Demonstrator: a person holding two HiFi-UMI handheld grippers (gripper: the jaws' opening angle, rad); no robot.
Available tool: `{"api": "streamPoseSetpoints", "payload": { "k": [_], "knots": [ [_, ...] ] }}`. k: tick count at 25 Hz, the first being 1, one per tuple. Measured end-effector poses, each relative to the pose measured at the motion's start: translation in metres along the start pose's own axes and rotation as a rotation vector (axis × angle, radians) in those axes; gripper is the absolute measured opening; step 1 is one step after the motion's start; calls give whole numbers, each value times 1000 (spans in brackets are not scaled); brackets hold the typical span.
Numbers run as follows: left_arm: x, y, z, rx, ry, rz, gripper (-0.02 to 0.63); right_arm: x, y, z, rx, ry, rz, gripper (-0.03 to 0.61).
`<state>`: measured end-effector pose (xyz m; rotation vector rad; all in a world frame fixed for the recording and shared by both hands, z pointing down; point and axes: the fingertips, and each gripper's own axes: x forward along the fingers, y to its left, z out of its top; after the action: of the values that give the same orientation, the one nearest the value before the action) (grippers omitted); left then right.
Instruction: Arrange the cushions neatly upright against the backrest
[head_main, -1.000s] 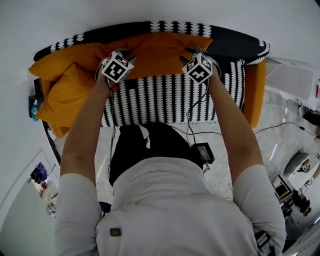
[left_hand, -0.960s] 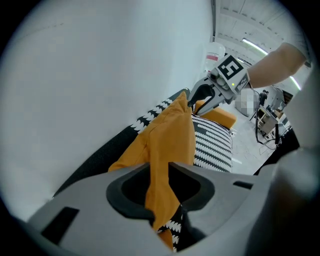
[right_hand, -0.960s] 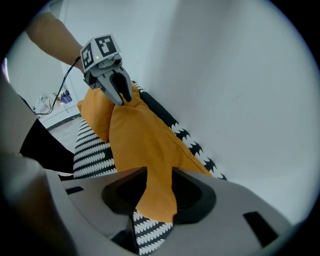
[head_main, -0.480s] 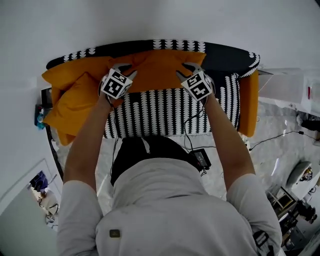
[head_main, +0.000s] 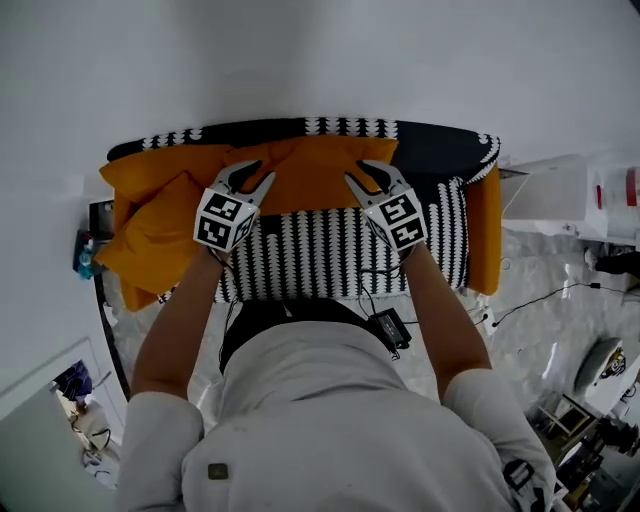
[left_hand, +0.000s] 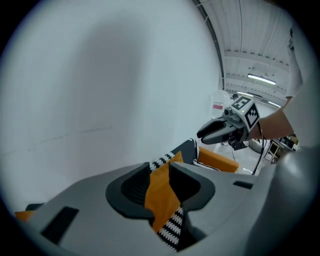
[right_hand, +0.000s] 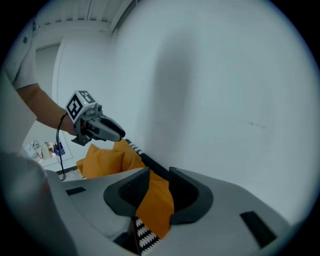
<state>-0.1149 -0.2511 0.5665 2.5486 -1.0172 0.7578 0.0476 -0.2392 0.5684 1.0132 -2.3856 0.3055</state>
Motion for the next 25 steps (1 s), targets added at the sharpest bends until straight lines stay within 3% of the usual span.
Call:
{"api": "streamPoseSetpoints", "payload": {
  "k": [6,16,25],
  "knots": [
    [-51,-15,27,-4,-88,33,119,-50,22,57,-13,-152,-50,94],
    [-120,-38,64,-43,-248,91,64,-113,60,115,-87,-329,-113,35],
    [-151,-54,82,-21,-332,144,14,-145,69,140,-102,-391,-140,28]
  ]
}}
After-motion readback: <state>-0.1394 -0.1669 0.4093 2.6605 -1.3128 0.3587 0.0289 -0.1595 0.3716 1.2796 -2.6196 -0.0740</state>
